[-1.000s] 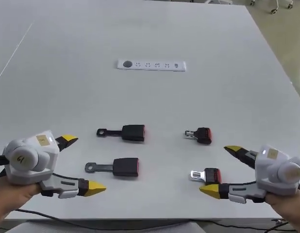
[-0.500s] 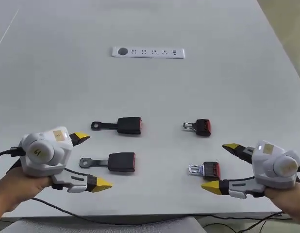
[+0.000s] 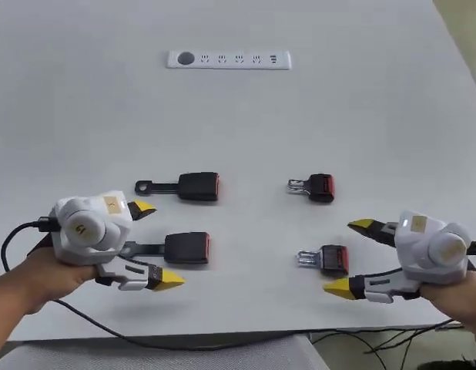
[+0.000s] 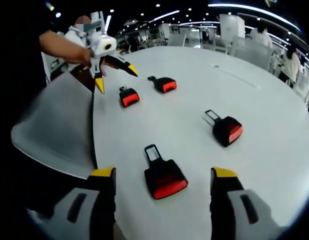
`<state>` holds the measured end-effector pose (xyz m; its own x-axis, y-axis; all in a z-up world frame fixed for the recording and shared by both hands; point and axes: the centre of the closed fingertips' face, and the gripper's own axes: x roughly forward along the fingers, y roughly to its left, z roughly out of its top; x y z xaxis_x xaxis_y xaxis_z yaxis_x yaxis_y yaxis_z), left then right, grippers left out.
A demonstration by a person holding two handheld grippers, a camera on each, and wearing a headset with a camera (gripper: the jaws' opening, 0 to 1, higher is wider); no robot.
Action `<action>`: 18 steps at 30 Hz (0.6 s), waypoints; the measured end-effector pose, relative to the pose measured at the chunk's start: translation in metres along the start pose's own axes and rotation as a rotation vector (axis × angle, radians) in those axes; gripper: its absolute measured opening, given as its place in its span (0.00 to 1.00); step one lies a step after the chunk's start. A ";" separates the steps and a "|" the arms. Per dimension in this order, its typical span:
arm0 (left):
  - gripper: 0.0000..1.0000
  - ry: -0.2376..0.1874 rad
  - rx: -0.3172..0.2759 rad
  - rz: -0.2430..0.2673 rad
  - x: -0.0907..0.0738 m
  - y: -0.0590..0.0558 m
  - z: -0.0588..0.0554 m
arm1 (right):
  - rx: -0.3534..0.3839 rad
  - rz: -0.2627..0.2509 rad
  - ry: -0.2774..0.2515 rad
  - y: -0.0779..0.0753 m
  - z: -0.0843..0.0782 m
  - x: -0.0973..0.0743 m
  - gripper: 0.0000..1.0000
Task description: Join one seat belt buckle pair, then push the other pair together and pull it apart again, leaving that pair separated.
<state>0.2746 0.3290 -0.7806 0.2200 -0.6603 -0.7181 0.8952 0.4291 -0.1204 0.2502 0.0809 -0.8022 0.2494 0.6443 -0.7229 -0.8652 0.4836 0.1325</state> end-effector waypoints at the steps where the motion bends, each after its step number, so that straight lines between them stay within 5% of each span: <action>1: 0.81 0.003 0.003 -0.007 0.002 -0.001 -0.001 | -0.007 0.004 0.009 0.000 -0.002 0.001 0.77; 9: 0.72 0.073 0.042 -0.039 0.021 0.002 -0.014 | -0.042 0.054 0.070 0.001 -0.013 0.004 0.71; 18: 0.59 0.077 0.099 -0.063 0.033 0.003 -0.019 | -0.080 0.093 0.124 0.002 -0.022 0.008 0.61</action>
<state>0.2775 0.3206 -0.8182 0.1348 -0.6333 -0.7620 0.9412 0.3224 -0.1014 0.2410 0.0744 -0.8229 0.1153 0.6036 -0.7889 -0.9152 0.3733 0.1519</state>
